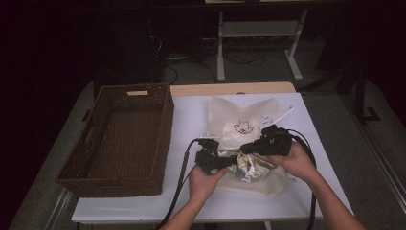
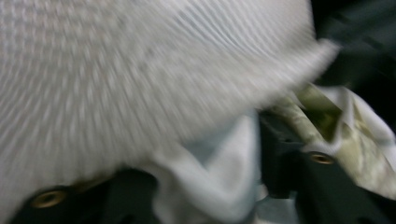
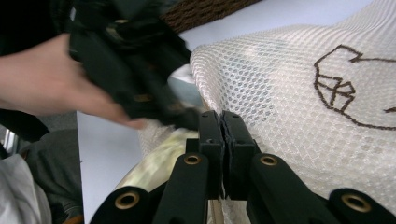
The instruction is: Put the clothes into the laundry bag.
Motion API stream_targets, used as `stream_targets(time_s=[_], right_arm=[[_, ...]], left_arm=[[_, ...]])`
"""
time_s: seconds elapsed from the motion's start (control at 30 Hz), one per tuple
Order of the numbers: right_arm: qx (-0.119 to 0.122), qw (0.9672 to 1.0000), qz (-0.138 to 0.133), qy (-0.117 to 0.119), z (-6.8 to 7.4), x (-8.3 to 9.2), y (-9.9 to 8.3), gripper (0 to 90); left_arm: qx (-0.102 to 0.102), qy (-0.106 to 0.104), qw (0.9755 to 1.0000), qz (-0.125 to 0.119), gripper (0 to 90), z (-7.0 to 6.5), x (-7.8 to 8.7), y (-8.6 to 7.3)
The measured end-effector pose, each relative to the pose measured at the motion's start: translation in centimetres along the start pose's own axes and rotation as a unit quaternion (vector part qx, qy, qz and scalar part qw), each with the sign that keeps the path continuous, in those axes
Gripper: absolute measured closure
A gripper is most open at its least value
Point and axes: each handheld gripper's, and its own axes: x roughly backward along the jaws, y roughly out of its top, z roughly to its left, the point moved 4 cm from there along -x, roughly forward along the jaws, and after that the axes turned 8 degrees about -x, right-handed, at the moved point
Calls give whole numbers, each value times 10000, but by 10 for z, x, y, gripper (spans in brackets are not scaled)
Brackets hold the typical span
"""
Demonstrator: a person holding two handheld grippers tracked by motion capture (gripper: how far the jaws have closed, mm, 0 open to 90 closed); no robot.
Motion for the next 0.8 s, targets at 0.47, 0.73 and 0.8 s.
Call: stream_targets(time_s=[0.47,0.73,0.8], right_arm=[[-62,9999,16,-103,-4,-1,2,875],[-3,9999,-6,-124,-1,1,2,875],[4,9999,-48,-121,0,4,4,876]], left_arm=[[270,-305,9988,278,279,-21,30,-35],[52,-169,9997,-169,766,-19,-14,-10],[15,-1,9997,-255,785,-19,-19,0]])
